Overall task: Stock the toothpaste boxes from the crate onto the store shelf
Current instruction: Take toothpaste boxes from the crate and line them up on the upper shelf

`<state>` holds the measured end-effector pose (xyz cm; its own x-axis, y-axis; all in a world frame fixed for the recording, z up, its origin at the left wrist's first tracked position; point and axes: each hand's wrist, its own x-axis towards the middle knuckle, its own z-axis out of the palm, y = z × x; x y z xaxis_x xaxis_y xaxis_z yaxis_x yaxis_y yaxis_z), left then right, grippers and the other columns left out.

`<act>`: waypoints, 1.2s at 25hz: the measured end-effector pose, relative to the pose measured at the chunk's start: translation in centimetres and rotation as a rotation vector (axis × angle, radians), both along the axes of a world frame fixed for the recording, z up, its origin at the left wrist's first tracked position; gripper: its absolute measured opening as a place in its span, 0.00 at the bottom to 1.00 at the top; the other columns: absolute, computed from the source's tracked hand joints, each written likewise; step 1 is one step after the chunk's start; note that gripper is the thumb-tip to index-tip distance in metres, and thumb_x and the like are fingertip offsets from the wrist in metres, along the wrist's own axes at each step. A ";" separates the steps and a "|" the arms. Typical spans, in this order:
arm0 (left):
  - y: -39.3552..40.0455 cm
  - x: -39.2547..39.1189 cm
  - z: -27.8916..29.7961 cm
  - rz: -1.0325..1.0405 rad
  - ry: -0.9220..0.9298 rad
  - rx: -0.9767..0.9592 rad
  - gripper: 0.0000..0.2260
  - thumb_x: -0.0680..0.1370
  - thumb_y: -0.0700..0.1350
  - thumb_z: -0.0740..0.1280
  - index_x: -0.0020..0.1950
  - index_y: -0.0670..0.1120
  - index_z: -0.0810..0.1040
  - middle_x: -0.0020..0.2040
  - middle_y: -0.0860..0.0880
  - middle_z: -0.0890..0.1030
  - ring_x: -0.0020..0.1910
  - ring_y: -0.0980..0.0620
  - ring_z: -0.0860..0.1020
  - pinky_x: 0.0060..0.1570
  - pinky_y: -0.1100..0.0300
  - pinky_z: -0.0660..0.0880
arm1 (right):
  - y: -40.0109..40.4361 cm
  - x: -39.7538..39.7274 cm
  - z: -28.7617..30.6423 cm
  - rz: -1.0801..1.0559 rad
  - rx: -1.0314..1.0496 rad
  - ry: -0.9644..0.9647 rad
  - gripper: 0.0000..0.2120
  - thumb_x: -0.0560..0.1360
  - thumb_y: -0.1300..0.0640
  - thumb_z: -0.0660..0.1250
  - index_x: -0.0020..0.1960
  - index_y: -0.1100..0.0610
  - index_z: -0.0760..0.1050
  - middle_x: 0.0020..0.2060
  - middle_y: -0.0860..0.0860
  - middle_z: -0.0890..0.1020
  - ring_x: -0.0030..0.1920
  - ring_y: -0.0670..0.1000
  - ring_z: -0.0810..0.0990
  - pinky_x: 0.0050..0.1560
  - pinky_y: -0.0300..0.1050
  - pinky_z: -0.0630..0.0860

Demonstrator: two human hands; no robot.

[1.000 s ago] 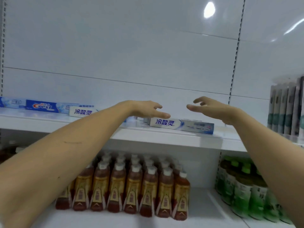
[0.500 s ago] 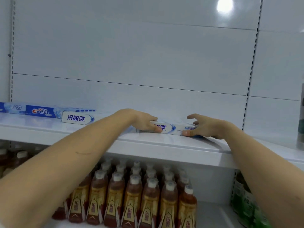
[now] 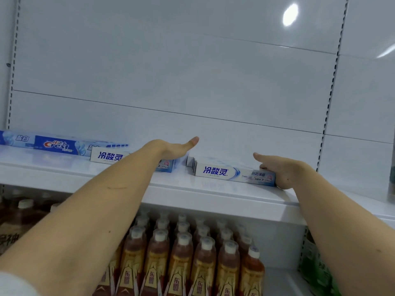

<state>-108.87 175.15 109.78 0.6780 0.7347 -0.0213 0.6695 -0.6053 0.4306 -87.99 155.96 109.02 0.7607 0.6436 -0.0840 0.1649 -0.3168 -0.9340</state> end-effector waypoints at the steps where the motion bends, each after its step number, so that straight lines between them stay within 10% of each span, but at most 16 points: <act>1: 0.1 0.1 0.1 -0.008 0.001 -0.011 0.48 0.66 0.80 0.37 0.80 0.56 0.47 0.81 0.47 0.45 0.79 0.40 0.49 0.73 0.40 0.49 | 0.8 -0.4 -0.1 -0.021 0.017 0.016 0.34 0.79 0.39 0.58 0.76 0.60 0.59 0.61 0.54 0.76 0.43 0.50 0.79 0.58 0.45 0.73; 5: 1.2 1.0 -0.2 -0.070 0.065 -0.050 0.64 0.46 0.87 0.38 0.79 0.61 0.53 0.81 0.49 0.52 0.78 0.41 0.53 0.71 0.40 0.53 | 3.8 -3.3 -0.2 -0.009 0.072 0.038 0.30 0.82 0.43 0.56 0.76 0.61 0.56 0.64 0.53 0.73 0.41 0.50 0.79 0.55 0.46 0.76; 11: 0.6 0.6 1.3 0.019 0.157 0.023 0.45 0.69 0.78 0.36 0.79 0.56 0.58 0.79 0.48 0.58 0.76 0.41 0.57 0.73 0.45 0.54 | 3.8 -1.6 0.8 -0.099 -0.005 -0.079 0.26 0.81 0.47 0.57 0.70 0.65 0.65 0.58 0.61 0.76 0.49 0.56 0.80 0.50 0.50 0.79; 13: 0.4 0.9 2.0 0.026 0.156 0.069 0.40 0.75 0.73 0.38 0.78 0.52 0.62 0.63 0.48 0.73 0.65 0.42 0.68 0.64 0.51 0.60 | 4.1 -0.3 1.2 -0.176 -0.094 -0.169 0.26 0.81 0.48 0.58 0.71 0.65 0.65 0.61 0.62 0.75 0.59 0.61 0.77 0.61 0.56 0.76; 15: 0.5 1.3 2.4 0.035 0.147 0.098 0.36 0.77 0.71 0.40 0.72 0.51 0.68 0.40 0.48 0.66 0.43 0.46 0.69 0.50 0.56 0.62 | 4.8 0.3 1.8 -0.164 -0.114 -0.212 0.26 0.82 0.49 0.55 0.74 0.63 0.60 0.68 0.63 0.69 0.65 0.64 0.72 0.66 0.58 0.71; 17: 1.1 2.2 2.6 0.061 0.159 0.076 0.32 0.76 0.73 0.41 0.57 0.52 0.71 0.37 0.47 0.62 0.40 0.46 0.66 0.44 0.56 0.63 | 5.8 1.2 2.1 -0.131 -0.116 -0.187 0.28 0.83 0.47 0.55 0.76 0.62 0.57 0.69 0.64 0.68 0.66 0.64 0.71 0.67 0.57 0.70; 21: 3.9 4.9 2.3 0.076 0.203 0.011 0.31 0.70 0.78 0.39 0.38 0.53 0.63 0.39 0.50 0.64 0.35 0.51 0.64 0.36 0.56 0.62 | 7.6 2.6 1.5 -0.058 -0.017 0.088 0.23 0.81 0.46 0.54 0.66 0.64 0.63 0.45 0.58 0.77 0.43 0.56 0.78 0.45 0.46 0.75; 24: 5.0 6.6 2.0 0.122 0.162 -0.052 0.43 0.71 0.78 0.40 0.59 0.45 0.75 0.55 0.41 0.76 0.52 0.44 0.75 0.53 0.53 0.68 | 8.3 3.6 2.1 -0.025 -0.047 0.075 0.26 0.82 0.48 0.52 0.64 0.72 0.65 0.59 0.62 0.78 0.61 0.60 0.78 0.63 0.52 0.73; 26: 5.7 7.4 1.6 0.128 0.155 -0.076 0.48 0.71 0.77 0.41 0.77 0.44 0.62 0.71 0.39 0.70 0.69 0.41 0.70 0.67 0.49 0.64 | 8.7 4.0 2.4 -0.108 -0.081 0.004 0.24 0.83 0.53 0.52 0.71 0.70 0.63 0.66 0.62 0.73 0.68 0.62 0.72 0.67 0.54 0.69; 30: 6.3 8.2 0.7 0.144 0.093 -0.075 0.48 0.71 0.78 0.41 0.80 0.46 0.55 0.76 0.40 0.64 0.74 0.40 0.64 0.74 0.45 0.58 | 10.4 5.6 1.4 -0.044 -0.130 -0.029 0.28 0.81 0.47 0.53 0.70 0.68 0.65 0.54 0.61 0.79 0.63 0.58 0.75 0.63 0.51 0.71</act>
<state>-100.65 181.47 110.45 0.5587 0.8179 -0.1372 0.7858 -0.4692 0.4030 -82.40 166.40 110.45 0.7915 0.5944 -0.1418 0.1748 -0.4425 -0.8796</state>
